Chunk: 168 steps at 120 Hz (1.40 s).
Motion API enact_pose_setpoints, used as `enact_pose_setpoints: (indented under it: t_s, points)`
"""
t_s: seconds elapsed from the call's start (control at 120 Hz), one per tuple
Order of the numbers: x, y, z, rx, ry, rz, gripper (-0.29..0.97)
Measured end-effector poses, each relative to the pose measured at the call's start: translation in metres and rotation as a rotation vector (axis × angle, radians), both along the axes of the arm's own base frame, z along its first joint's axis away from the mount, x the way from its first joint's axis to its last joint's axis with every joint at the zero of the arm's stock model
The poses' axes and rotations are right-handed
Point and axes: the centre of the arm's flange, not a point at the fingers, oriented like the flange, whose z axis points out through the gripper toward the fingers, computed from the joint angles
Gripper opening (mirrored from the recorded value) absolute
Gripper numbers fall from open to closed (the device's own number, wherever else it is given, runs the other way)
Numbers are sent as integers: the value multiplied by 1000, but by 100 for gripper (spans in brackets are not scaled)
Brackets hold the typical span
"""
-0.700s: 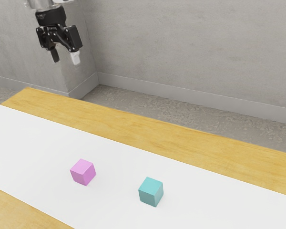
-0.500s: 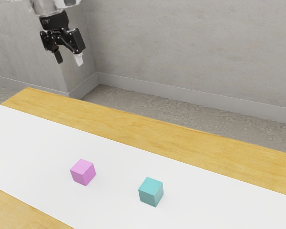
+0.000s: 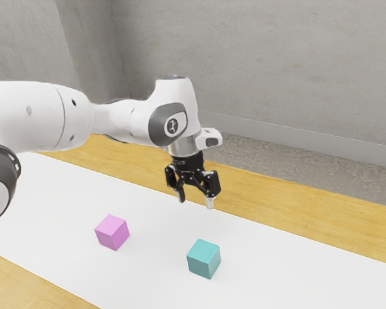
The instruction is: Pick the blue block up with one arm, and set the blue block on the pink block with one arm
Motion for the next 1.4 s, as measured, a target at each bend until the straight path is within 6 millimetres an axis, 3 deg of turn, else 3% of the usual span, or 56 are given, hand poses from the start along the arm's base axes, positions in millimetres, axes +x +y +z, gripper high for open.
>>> enact_pose_setpoints:
  t_s: [0.208, 0.333, 0.583, 0.933, 1.4]
  points:
    - [-18, -37, -24, 9, -53, -11, 61]
    - [-42, -37, -46, 17, -33, -12, 60]
    - [-72, -41, -62, 33, -54, -67, 59]
    - [-87, -49, -76, 35, -76, -168, 57]
    - [-85, -46, -78, 39, -76, -151, 41]
